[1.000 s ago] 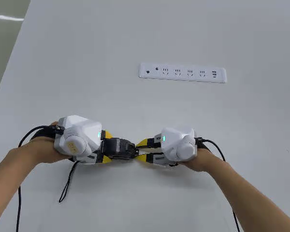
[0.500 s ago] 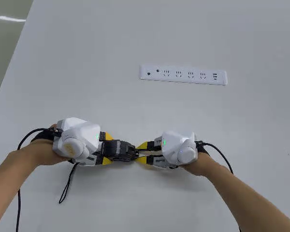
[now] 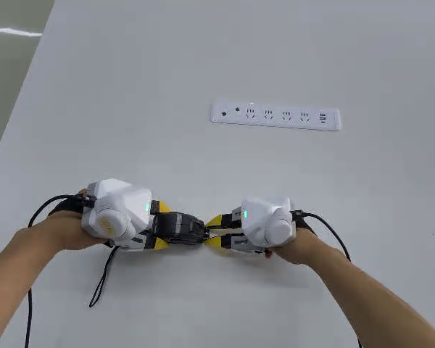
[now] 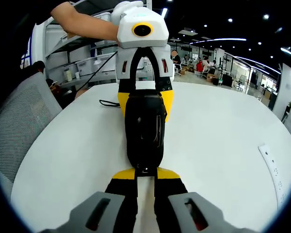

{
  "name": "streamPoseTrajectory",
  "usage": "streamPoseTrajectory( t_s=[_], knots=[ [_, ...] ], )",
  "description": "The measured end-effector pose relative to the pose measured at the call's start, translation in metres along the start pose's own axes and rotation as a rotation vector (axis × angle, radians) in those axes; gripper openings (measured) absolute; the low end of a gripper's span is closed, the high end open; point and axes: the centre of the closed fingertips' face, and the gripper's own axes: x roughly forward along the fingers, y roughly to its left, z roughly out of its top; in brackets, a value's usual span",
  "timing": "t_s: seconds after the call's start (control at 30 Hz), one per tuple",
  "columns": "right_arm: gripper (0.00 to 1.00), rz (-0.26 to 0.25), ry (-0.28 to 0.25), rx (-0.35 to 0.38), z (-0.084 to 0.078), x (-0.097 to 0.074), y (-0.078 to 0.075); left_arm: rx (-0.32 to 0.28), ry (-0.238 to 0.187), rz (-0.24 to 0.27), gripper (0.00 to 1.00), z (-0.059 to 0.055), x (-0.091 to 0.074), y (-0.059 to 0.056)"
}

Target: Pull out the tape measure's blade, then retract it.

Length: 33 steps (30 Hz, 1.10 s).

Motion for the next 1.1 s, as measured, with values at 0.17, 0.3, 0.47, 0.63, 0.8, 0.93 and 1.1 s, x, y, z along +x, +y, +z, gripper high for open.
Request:
streamPoseTrajectory(
  t_s=[0.17, 0.3, 0.47, 0.63, 0.8, 0.93, 1.1],
  knots=[
    [0.10, 0.000, 0.001, -0.005, 0.0022, -0.0012, -0.0001, -0.002, 0.003, 0.002, 0.27, -0.0014, -0.0009, 0.0000],
    [0.10, 0.001, 0.005, -0.008, 0.0031, -0.0017, -0.0005, -0.003, 0.005, 0.004, 0.27, -0.0019, -0.0013, 0.0002],
    [0.10, 0.002, 0.007, -0.013, 0.0029, -0.0018, -0.0001, -0.001, 0.009, 0.003, 0.27, -0.0022, -0.0016, -0.0002],
    [0.10, 0.000, 0.007, -0.022, 0.0039, -0.0026, 0.0000, 0.001, 0.013, 0.004, 0.27, -0.0026, -0.0019, -0.0003],
    [0.10, -0.004, 0.005, -0.024, 0.0050, -0.0034, 0.0000, -0.001, 0.015, 0.006, 0.27, -0.0032, -0.0022, -0.0002],
    [0.10, -0.004, 0.005, -0.021, 0.0051, -0.0038, 0.0000, -0.001, 0.014, 0.006, 0.27, -0.0032, -0.0022, -0.0003],
    [0.10, -0.003, 0.004, -0.019, 0.0047, -0.0048, 0.0002, 0.001, 0.013, 0.008, 0.27, -0.0031, -0.0021, -0.0003]
  ],
)
